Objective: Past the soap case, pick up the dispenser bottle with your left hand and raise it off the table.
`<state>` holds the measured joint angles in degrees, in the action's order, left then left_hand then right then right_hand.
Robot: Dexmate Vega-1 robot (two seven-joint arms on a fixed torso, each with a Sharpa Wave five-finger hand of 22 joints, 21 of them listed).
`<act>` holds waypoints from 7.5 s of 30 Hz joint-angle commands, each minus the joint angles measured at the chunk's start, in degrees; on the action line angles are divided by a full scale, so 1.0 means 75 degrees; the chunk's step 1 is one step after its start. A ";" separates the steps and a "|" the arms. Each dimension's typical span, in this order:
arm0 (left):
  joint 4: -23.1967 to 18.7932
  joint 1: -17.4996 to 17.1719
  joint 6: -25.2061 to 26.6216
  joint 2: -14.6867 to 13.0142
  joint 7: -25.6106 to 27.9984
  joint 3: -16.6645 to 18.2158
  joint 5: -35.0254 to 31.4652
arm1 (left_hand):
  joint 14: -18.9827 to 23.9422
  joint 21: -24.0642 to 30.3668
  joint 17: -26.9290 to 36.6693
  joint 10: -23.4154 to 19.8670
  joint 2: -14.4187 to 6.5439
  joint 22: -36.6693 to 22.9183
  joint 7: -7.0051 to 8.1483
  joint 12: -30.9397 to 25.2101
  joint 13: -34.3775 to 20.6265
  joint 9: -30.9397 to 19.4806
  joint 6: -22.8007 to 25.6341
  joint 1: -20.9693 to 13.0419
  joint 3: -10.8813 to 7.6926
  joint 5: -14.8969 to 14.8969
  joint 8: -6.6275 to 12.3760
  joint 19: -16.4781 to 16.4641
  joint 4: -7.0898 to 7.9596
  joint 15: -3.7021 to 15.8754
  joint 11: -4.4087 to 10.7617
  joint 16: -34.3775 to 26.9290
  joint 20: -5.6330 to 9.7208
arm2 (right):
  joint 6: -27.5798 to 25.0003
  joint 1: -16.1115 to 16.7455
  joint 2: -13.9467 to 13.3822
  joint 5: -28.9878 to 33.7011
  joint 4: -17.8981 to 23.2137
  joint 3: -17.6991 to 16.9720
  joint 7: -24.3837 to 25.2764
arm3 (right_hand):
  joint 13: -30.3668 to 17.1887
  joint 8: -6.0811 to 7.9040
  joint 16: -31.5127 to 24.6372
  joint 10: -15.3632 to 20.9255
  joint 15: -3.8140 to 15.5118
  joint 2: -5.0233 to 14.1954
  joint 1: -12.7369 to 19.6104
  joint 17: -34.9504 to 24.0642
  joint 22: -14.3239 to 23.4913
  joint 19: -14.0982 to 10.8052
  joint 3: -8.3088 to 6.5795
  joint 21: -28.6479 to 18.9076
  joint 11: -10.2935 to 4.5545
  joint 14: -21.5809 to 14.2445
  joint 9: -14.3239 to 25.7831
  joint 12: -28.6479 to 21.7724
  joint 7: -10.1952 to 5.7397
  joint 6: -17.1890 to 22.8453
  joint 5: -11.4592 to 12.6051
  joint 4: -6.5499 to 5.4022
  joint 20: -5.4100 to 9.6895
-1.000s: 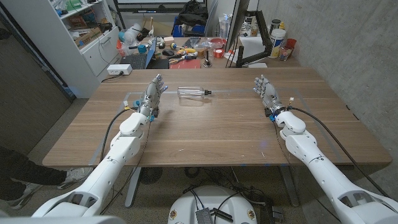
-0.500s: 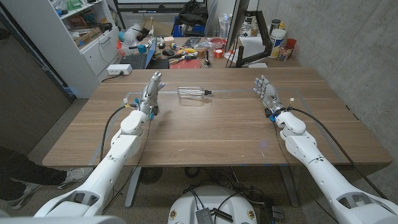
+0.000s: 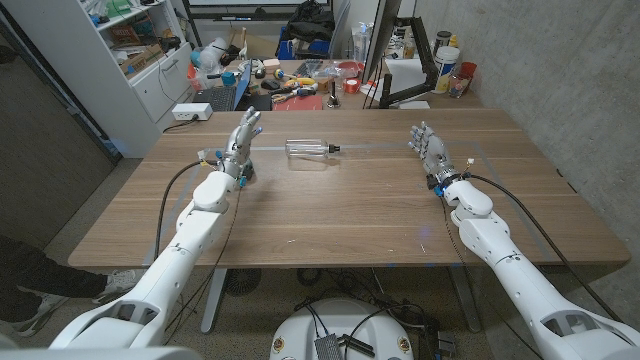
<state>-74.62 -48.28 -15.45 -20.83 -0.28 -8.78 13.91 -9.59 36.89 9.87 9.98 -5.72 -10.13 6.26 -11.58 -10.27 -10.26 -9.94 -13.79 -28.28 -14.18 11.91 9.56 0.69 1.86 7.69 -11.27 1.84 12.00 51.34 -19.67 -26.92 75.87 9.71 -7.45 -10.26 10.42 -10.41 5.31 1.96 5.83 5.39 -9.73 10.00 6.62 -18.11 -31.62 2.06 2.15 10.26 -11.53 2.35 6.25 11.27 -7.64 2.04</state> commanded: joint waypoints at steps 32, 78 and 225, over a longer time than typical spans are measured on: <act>-0.0031 0.0645 0.0148 -0.0569 0.0288 -0.0486 -0.1179 | -0.0804 -0.0087 0.0017 0.0214 0.0257 -0.0028 0.0023 0.0076 -0.0022 -0.0035 -0.0147 -0.0628 -0.0010 0.0131 0.0018 0.0741 -0.0528 0.0433 -0.0011 0.0077 0.0623 | 0.0220 0.0094 0.0089 -0.0114 -0.0123 -0.0153 -0.0116 | -0.0017 0.0059 -0.0038 0.0097 -0.0032 0.0348 0.0030 -0.0034 0.0041 -0.0046 0.0046 0.0079 0.0016 0.0058 0.0037 -0.0028 0.0010 0.0054 0.0041 0.0050 0.0679; 0.0392 0.1815 0.0368 -0.1101 0.0095 -0.1418 -0.2190 | -0.0740 -0.0117 0.0034 0.0114 0.0372 -0.0043 0.0069 0.0075 -0.0022 -0.0045 -0.0058 -0.0850 0.0060 0.0204 0.0017 0.0618 -0.0703 0.0491 0.0021 0.0061 0.0555 | 0.0438 0.0117 0.0219 -0.0233 -0.0374 -0.0290 -0.0053 | -0.0017 0.0068 -0.0030 0.0124 -0.0042 0.0337 0.0059 -0.0023 0.0044 -0.0087 0.0051 0.0154 0.0017 0.0034 0.0037 -0.0038 0.0027 0.0088 0.0041 0.0074 0.0662; 0.0508 0.4263 0.0534 -0.2266 -0.2287 -0.3815 -0.4114 | -0.0422 -0.0254 0.0030 -0.0212 0.1299 -0.0038 -0.0207 0.0076 -0.0025 -0.0058 0.0619 -0.1645 0.0735 0.0078 0.0175 -0.0027 -0.1197 0.0519 0.0089 -0.0008 0.0441 | 0.0666 0.0365 0.0406 -0.0372 -0.0392 -0.0459 0.0192 | -0.0017 0.0073 -0.0015 0.0224 -0.0080 0.0296 0.0069 -0.0023 0.0053 -0.0233 0.0103 0.0405 0.0052 -0.0041 0.0039 -0.0051 0.0064 0.0204 0.0014 0.0070 0.0605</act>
<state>-70.13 -17.40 -12.04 -37.52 -15.84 -36.28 -15.77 -9.58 34.93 10.01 8.83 3.62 -10.26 4.83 -10.59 -10.26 -10.52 -5.61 -25.82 -23.12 -13.15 12.80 9.55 -8.38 1.86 8.41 -10.96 1.84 16.81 53.79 -16.54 -29.39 72.81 6.55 -5.77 -10.24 10.70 -10.41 6.65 1.44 6.28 5.84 -9.73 10.26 5.16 -17.41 -28.60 2.56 2.05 10.25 -11.53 2.76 7.27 11.27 -6.95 2.05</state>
